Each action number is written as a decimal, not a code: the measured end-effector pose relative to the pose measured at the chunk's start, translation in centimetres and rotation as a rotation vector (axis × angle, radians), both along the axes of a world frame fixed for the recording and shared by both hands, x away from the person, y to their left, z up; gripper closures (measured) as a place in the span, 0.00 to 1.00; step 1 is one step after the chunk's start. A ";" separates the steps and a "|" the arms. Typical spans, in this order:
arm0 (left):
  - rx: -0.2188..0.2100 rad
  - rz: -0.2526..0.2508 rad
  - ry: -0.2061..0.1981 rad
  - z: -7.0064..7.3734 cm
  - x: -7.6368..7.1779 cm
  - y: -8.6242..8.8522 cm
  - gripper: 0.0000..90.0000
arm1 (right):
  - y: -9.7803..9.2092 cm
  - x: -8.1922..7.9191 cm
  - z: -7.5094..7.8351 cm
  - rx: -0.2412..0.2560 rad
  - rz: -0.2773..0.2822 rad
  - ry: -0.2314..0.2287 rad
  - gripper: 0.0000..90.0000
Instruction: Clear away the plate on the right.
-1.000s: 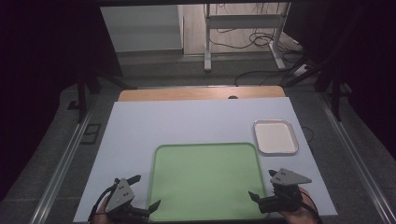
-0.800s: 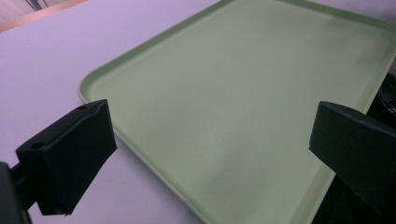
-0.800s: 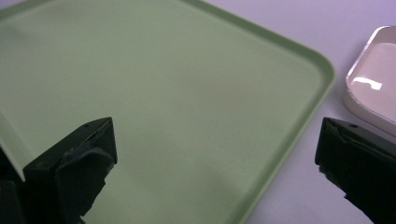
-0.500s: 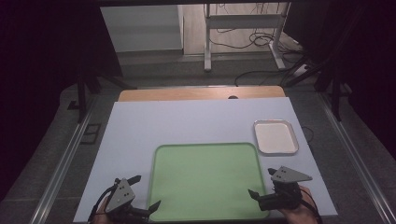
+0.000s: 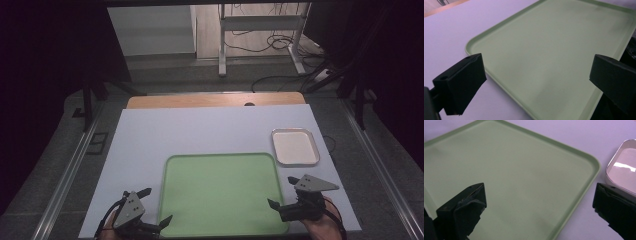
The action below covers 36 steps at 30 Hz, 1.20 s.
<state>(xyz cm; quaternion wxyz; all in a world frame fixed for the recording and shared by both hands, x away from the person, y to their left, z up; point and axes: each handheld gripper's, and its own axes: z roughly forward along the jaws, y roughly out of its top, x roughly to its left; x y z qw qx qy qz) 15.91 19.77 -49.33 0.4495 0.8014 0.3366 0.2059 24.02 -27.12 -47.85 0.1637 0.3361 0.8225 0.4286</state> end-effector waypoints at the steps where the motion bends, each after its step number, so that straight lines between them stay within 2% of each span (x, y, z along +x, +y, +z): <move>1: -0.002 -0.001 0.001 0.0 0.0 0.0 0.00 | 0.0 0.1 0.0 0.000 0.000 -0.002 0.00; 6: -0.012 -0.007 0.001 0.0 0.0 0.1 0.00 | -0.4 0.7 0.0 0.018 -0.008 -0.001 0.00; 11: -0.009 -0.008 0.001 0.0 0.0 0.1 0.00 | -0.9 1.4 0.0 0.001 -0.020 -0.013 0.00; 13: -0.010 -0.005 0.002 0.0 0.0 0.1 0.00 | -1.2 2.0 -0.1 -0.002 -0.039 -0.016 0.00; 15: -0.013 -0.001 0.003 0.0 0.0 0.1 0.00 | -1.5 2.4 -0.2 0.004 -0.053 0.003 0.00; 21: -0.024 0.005 0.005 0.0 0.1 0.2 0.00 | -2.0 3.2 -0.3 -0.005 -0.082 -0.005 0.00; 31: -0.017 0.001 0.002 0.0 0.0 0.1 0.00 | -2.7 4.7 -0.3 -0.010 -0.120 -0.001 0.00; 36: -0.013 0.000 0.000 0.0 0.0 0.0 0.00 | -3.5 5.7 -0.4 -0.014 -0.160 0.007 0.00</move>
